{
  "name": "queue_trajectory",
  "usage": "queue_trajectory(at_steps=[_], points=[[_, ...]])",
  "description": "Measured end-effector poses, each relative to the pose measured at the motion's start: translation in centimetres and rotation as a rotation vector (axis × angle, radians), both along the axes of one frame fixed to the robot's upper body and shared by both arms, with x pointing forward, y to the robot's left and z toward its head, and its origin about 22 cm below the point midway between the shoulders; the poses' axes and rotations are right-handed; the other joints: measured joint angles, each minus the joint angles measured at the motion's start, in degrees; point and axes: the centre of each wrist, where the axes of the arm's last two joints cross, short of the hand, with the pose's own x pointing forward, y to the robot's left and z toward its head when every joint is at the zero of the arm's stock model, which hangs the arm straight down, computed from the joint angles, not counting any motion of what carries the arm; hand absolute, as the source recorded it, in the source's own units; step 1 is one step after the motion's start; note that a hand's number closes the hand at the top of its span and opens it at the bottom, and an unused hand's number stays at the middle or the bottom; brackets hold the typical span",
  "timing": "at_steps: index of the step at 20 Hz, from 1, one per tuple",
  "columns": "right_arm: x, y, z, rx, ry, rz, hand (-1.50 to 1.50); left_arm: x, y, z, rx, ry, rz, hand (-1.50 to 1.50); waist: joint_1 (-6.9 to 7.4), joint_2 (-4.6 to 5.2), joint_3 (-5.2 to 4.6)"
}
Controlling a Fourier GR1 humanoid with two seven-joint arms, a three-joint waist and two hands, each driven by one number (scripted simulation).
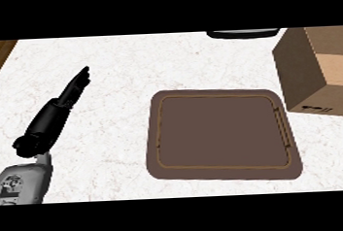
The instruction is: Pick the bell pepper from the tray and place it in the cardboard box
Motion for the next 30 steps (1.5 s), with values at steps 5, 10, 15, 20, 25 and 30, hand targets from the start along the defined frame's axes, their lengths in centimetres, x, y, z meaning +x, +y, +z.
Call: queue_trajectory(at_steps=[5, 10, 15, 20, 25, 30], points=[[3.6, -1.8, 1.5, -0.061, 0.003, -0.098, 1.5, 0.2, -0.6, 0.0, 0.001, -0.001, -0.02, 0.0, 1.02, 0.3, 0.05], [5.3, -3.7, 1.5, -0.233, 0.119, -0.137, 1.5, 0.7, -1.0, 0.5, -0.002, -0.013, -0.037, 0.0, 2.1, 0.72, 0.09], [6.5, -5.5, 0.3, -0.352, 0.252, -0.143, 1.5, 1.2, -1.1, 0.9, 0.001, -0.012, -0.049, 0.0, 2.72, 0.96, 0.15], [7.1, -6.8, -0.7, -0.485, 0.347, -0.171, -1.5, 1.3, -1.8, 1.1, 0.003, -0.02, -0.057, 0.0, 3.49, 1.23, 0.21], [7.6, -7.4, -1.6, -0.551, 0.409, -0.121, -1.5, 1.2, -2.0, 1.3, 0.001, -0.025, -0.063, 0.0, 3.73, 1.26, 0.18], [8.2, -7.2, -2.3, -0.424, 0.361, -0.059, -1.5, 1.2, -2.0, 1.1, -0.001, -0.02, -0.065, 0.0, 3.29, 1.17, 0.3]])
